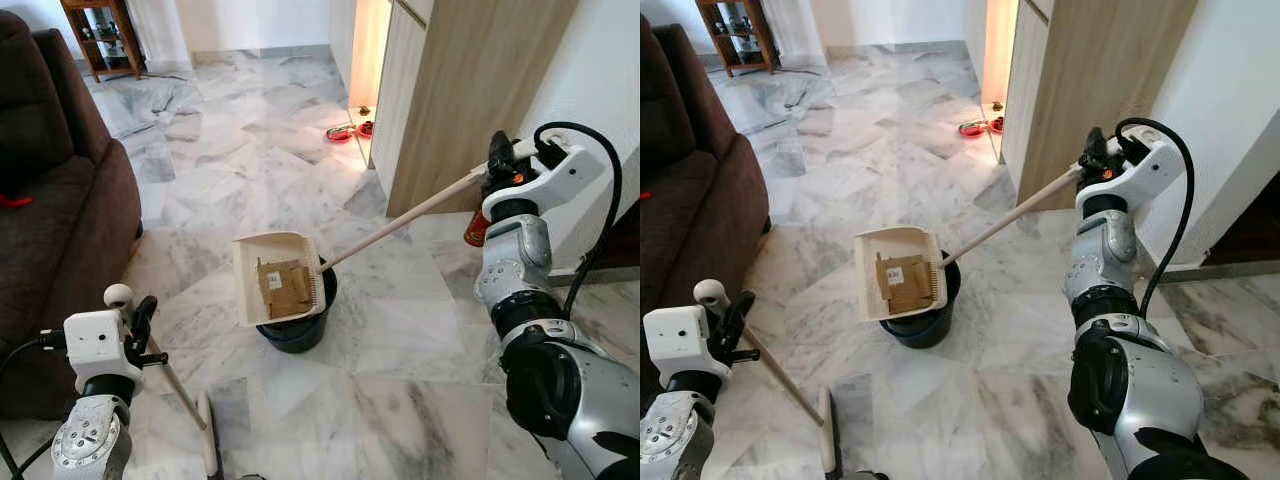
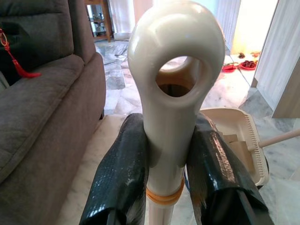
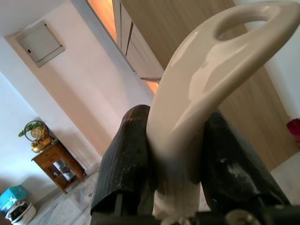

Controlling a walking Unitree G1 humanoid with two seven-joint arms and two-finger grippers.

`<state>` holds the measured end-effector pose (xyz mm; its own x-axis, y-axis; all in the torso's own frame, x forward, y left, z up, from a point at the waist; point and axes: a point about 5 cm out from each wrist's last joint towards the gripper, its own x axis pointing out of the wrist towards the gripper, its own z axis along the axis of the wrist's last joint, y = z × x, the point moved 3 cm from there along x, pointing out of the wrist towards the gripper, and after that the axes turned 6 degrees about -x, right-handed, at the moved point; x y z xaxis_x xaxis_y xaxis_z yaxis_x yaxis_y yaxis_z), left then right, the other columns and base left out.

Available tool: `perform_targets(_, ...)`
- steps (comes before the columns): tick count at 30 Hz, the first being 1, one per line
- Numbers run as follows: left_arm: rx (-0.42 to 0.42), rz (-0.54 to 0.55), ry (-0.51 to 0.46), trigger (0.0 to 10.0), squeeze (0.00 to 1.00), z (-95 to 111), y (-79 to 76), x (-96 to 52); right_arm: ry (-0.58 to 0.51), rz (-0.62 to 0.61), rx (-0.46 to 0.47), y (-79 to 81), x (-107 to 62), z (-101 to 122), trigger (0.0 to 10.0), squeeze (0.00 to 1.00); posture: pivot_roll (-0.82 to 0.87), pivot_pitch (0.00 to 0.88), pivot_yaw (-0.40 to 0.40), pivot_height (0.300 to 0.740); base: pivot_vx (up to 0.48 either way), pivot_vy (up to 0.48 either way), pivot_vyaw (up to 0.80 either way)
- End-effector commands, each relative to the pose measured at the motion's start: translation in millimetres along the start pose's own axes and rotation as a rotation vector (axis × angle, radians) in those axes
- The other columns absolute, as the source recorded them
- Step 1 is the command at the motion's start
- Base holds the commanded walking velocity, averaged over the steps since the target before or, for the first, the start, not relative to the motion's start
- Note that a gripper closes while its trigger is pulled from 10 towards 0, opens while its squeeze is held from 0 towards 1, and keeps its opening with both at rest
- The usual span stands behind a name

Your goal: Sweep floor

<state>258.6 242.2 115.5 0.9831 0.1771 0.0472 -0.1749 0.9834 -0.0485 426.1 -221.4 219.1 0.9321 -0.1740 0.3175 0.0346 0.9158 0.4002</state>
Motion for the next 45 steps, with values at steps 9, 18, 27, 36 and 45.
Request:
perform_targets(9,0.027,0.009,-0.046,10.0,0.00,7,-0.5,2.6,-0.106,0.035,-0.001,12.5,8.1,23,10.0,0.00,0.21,0.050,-0.010,0.740,0.000,0.000,0.00)
perform_targets(18,0.022,0.017,-0.055,10.0,0.00,8,-0.8,3.7,-0.071,0.051,-0.109,13.0,5.3,15,10.0,0.00,0.21,0.063,-0.016,0.740,0.000,0.000,0.00)
perform_targets(27,0.024,0.015,-0.069,10.0,0.00,10,-1.5,5.4,-0.073,0.060,-0.155,11.2,5.3,17,10.0,0.00,0.21,0.064,-0.017,0.740,0.000,0.000,0.00)
perform_targets(36,0.023,0.014,-0.079,10.0,0.00,12,-2.1,6.3,-0.082,0.063,-0.152,14.1,5.6,18,10.0,0.00,0.21,0.064,-0.017,0.740,0.000,0.000,0.00)
perform_targets(45,0.019,0.010,-0.083,10.0,0.00,13,-3.4,6.9,-0.078,0.126,-0.201,30.1,3.2,11,10.0,0.00,0.21,0.061,-0.018,0.740,0.000,0.000,0.00)
